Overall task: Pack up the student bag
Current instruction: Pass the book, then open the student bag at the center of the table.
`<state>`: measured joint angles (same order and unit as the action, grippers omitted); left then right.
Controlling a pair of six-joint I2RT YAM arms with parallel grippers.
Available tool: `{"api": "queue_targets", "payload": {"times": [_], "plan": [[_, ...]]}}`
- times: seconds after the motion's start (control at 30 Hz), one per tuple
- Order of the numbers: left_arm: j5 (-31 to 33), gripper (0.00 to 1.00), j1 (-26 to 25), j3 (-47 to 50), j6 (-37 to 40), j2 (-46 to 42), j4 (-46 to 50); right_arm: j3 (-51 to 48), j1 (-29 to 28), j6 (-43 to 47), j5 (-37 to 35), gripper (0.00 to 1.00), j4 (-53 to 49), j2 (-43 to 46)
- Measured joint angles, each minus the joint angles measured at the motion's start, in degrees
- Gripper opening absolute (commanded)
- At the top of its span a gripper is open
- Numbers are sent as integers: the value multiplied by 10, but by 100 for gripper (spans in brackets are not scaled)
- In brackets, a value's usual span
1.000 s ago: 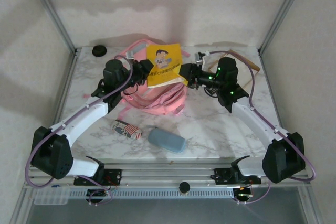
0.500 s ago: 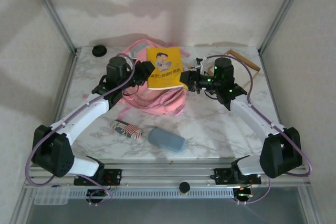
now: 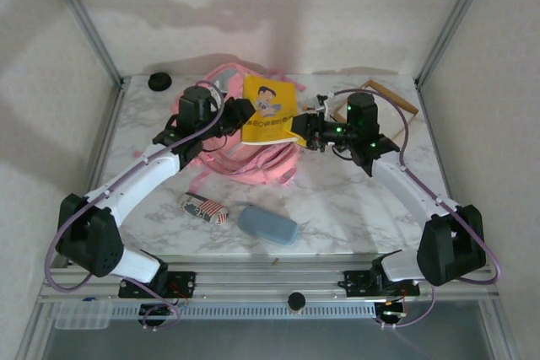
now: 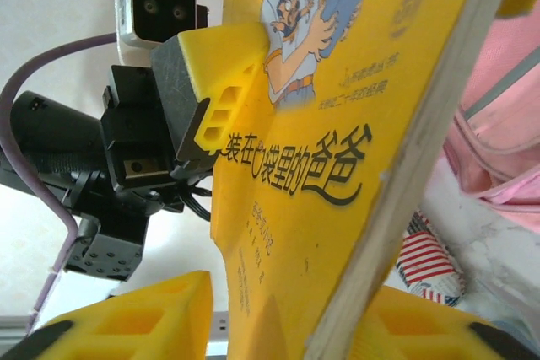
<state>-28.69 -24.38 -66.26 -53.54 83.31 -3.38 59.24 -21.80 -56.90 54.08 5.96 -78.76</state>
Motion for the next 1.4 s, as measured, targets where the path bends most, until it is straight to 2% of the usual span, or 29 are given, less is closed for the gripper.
{"api": "queue_targets", "payload": {"times": [0.27, 0.3, 0.4, 0.43, 0.6, 0.77, 0.9, 1.13, 1.4], "plan": [[6, 0, -12, -9, 18, 17, 4, -11, 17, 9, 11, 2, -21, 0], [9, 7, -15, -12, 23, 20, 5, -11, 20, 15, 11, 0, -29, 2], [17, 33, -27, -22, 48, 26, 10, -11, 35, 38, 9, 0, -58, 13], [19, 38, -31, -27, 66, 26, 21, -11, 43, 48, 5, 0, -71, 19], [68, 52, -48, -62, 183, 26, 93, -21, 116, 85, -27, 0, -125, 55], [120, 57, -62, -111, 311, 57, 181, -46, 189, 130, -66, 0, -195, 90], [183, 61, -94, -161, 402, 134, 249, -80, 230, 149, -80, 0, -223, 112], [268, 70, -115, -220, 523, 267, 323, -99, 239, 158, -92, 0, -238, 115], [326, 74, -115, -299, 582, 339, 344, -100, 240, 158, -91, 0, -238, 115]]}}
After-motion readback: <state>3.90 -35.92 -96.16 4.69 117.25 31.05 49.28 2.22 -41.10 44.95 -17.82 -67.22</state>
